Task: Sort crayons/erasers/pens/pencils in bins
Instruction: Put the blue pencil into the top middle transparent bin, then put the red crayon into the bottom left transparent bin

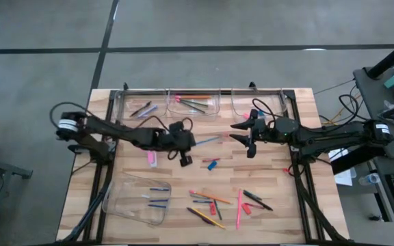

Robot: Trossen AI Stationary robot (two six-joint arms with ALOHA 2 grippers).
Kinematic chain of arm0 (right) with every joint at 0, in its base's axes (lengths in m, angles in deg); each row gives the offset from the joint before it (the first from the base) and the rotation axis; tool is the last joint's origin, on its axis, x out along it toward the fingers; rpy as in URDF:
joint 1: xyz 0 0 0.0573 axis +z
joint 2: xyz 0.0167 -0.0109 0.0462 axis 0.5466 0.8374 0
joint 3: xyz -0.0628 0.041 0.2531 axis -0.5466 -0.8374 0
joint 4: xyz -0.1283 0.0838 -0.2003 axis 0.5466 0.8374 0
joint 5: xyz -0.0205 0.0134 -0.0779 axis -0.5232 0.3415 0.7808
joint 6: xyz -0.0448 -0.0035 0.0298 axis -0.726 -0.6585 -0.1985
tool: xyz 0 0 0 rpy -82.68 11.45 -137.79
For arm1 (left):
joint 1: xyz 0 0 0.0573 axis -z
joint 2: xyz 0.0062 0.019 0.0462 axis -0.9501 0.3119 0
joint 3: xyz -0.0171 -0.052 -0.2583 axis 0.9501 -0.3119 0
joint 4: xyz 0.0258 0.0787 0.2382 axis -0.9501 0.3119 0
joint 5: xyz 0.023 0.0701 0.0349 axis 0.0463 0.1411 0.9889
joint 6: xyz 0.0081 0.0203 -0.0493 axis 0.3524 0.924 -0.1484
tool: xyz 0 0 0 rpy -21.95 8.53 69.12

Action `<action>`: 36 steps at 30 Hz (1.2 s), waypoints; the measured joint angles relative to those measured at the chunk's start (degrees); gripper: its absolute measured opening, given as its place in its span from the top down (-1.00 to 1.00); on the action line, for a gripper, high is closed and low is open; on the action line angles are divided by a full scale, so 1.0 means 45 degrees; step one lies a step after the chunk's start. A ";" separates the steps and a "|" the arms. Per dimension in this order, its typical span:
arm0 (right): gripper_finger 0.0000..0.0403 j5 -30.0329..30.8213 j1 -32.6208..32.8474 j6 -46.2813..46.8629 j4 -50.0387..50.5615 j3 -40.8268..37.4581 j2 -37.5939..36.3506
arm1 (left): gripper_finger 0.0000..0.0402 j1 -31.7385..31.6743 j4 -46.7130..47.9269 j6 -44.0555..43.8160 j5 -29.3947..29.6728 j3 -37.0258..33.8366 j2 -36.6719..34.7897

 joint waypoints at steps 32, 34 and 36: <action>0.15 0.0005 0.0000 -0.0054 -0.0098 -0.0010 0.0019 | 0.98 -0.7132 0.4008 0.3935 -0.1982 0.3382 -0.0198; 0.15 0.0005 0.0000 -0.0053 -0.0094 -0.0010 0.0019 | 0.99 -0.7273 0.4054 0.3935 -0.2268 0.3573 0.0139; 0.15 0.0005 0.0000 -0.0058 -0.0073 -0.0010 0.0019 | 0.99 -0.7299 0.4090 0.3935 -0.2394 0.3696 0.0418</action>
